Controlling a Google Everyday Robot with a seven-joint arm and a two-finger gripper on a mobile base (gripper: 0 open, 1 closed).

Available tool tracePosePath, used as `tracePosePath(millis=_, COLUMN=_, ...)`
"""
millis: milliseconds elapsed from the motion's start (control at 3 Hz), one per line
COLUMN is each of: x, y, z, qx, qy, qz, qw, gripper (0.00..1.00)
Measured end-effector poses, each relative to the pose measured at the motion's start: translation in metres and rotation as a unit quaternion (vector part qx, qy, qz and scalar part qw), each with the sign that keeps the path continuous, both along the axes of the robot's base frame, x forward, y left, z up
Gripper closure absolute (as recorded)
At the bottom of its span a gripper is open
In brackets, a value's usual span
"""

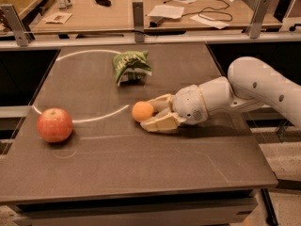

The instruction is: Pick orange

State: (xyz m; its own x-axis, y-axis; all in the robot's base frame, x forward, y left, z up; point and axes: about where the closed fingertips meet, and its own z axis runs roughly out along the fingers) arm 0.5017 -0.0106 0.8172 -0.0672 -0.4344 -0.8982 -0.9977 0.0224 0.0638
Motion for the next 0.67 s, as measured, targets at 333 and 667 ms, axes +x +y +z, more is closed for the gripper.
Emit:
tracePosePath(millis=333, x=0.0, y=0.0, z=0.0001, qx=0.0, qy=0.0, qz=0.0, qw=1.0, gripper=1.0)
tracePosePath(millis=667, x=0.0, y=0.0001, z=0.0002, qx=0.0, qy=0.0, qz=0.0, qw=1.0, gripper=1.0)
